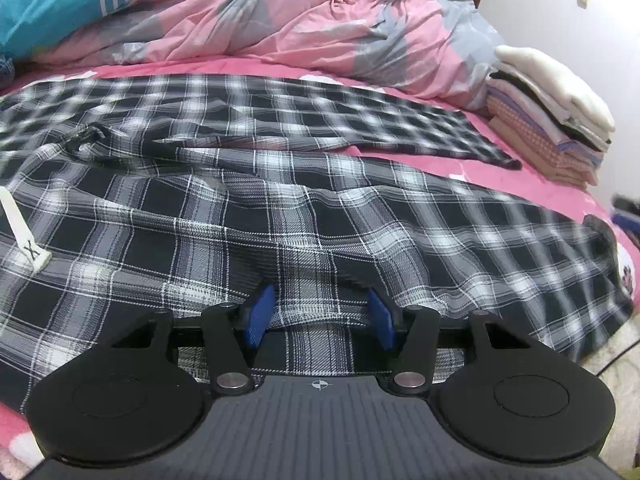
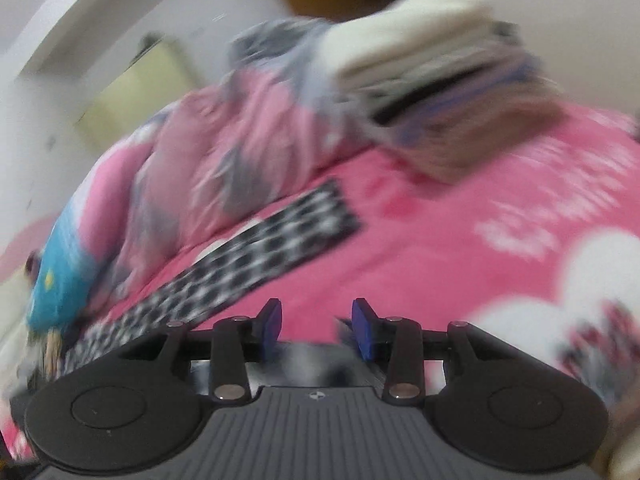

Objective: Fold clothes

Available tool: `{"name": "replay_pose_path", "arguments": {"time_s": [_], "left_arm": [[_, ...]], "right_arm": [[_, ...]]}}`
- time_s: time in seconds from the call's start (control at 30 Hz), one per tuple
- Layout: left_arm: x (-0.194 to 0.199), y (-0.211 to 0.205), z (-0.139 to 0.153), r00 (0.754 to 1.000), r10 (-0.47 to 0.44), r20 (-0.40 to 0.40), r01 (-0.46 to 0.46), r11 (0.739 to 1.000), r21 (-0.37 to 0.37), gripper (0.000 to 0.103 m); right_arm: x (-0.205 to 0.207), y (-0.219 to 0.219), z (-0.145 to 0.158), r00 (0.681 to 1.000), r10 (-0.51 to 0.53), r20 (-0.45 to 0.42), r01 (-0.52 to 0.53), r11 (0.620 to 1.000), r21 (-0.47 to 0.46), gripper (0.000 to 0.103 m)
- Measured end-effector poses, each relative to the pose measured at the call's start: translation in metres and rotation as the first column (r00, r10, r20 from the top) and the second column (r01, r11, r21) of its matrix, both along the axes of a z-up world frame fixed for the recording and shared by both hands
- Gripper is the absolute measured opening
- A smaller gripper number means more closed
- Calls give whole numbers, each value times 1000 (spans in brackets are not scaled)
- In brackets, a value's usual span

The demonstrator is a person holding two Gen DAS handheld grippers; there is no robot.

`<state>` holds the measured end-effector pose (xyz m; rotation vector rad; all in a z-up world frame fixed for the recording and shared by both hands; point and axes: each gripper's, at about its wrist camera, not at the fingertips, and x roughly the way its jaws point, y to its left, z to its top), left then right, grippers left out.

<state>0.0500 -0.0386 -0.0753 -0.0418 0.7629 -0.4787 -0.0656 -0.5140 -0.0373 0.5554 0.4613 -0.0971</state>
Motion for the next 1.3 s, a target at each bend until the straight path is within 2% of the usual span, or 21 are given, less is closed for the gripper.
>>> {"name": "replay_pose_path", "arguments": {"time_s": [0.17,0.33,0.47,0.57,0.63,0.7,0.77,0.87,0.9,0.93,1.0,1.13,1.2,1.3], "left_arm": [[1,-7,10,1000,-20,13,20,1000,2,52],[5,-38,21,990,-137,40,137,991,1,52],[11,-81,19,958,-284,26,285,959,-9,52],[11,-112,14,928,-372,26,372,928,-1,52],[10,-126,9,915,-401,38,401,916,17,52],[9,-141,4,902,-430,50,428,903,36,52],[9,-148,-2,895,-443,48,440,896,57,52],[7,-152,-7,895,-443,49,438,895,87,53],[7,-151,-8,895,-442,51,437,895,85,53],[7,-150,-8,896,-442,54,437,896,84,54],[8,-148,-9,897,-439,57,434,897,79,54],[9,-144,-9,901,-431,55,427,902,62,54],[9,-145,-10,899,-434,60,431,900,61,54],[9,-145,-10,895,-441,68,437,897,61,54]], "right_arm": [[53,25,9,985,160,-69,-168,978,-125,41],[78,39,5,948,288,-137,-309,936,-170,41],[100,40,0,901,385,-202,-419,891,-173,47],[113,44,-10,845,458,-275,-509,847,-154,46],[114,56,-15,815,489,-311,-558,808,-189,40],[109,69,-17,791,516,-328,-599,762,-245,8],[101,81,-15,795,509,-329,-601,731,-323,3],[79,92,5,838,484,-252,-545,722,-426,3],[67,98,13,843,497,-208,-533,712,-458,3],[55,104,22,844,510,-165,-518,701,-490,3],[33,120,27,808,576,-125,-541,642,-544,4],[10,145,9,715,656,-243,-672,548,-498,7],[7,142,1,689,664,-291,-714,552,-431,8],[2,122,5,644,716,-268,-764,588,-265,8]]}}
